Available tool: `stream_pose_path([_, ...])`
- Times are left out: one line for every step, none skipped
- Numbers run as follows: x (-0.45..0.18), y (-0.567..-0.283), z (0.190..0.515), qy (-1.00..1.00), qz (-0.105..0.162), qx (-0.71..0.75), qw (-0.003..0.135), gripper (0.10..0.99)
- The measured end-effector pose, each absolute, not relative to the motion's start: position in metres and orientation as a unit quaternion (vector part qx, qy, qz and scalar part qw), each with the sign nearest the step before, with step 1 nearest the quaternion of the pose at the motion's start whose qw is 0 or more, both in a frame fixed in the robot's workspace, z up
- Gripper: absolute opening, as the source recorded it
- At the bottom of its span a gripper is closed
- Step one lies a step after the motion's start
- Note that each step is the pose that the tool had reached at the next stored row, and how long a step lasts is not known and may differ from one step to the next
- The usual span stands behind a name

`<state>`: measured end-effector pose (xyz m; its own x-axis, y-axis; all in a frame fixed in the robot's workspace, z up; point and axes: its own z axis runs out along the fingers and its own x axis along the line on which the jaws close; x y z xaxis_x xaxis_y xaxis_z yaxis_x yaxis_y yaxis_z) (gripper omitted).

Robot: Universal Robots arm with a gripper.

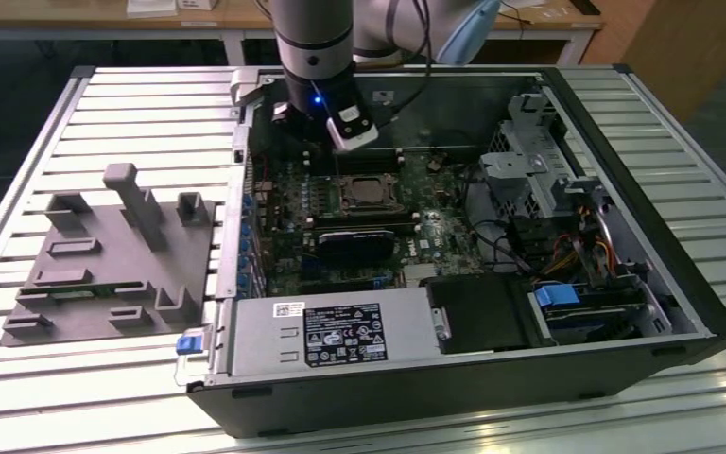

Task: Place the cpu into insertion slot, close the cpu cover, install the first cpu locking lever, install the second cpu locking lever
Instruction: 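Install the first cpu locking lever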

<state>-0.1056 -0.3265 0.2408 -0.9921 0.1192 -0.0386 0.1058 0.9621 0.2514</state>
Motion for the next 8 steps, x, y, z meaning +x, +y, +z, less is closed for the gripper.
stream_pose_path([-0.103, -0.326, 0.241, 0.99, 0.125, 0.057, 0.027, 0.102])
stream_pose_path([-0.101, -0.326, 0.241, 0.99, 0.125, 0.057, 0.027, 0.102])
stream_pose_path([-0.098, -0.326, 0.241, 0.99, 0.125, 0.057, 0.027, 0.102])
stream_pose_path([-0.096, -0.326, 0.241, 0.99, 0.125, 0.057, 0.027, 0.102])
stream_pose_path([-0.093, -0.326, 0.241, 0.99, 0.125, 0.057, 0.027, 0.102])
stream_pose_path([-0.09, -0.326, 0.241, 0.99, 0.125, 0.057, 0.027, 0.102])
stream_pose_path([-0.087, -0.326, 0.241, 0.99, 0.125, 0.057, 0.027, 0.102])
stream_pose_path([-0.085, -0.326, 0.241, 0.99, 0.125, 0.057, 0.027, 0.102])
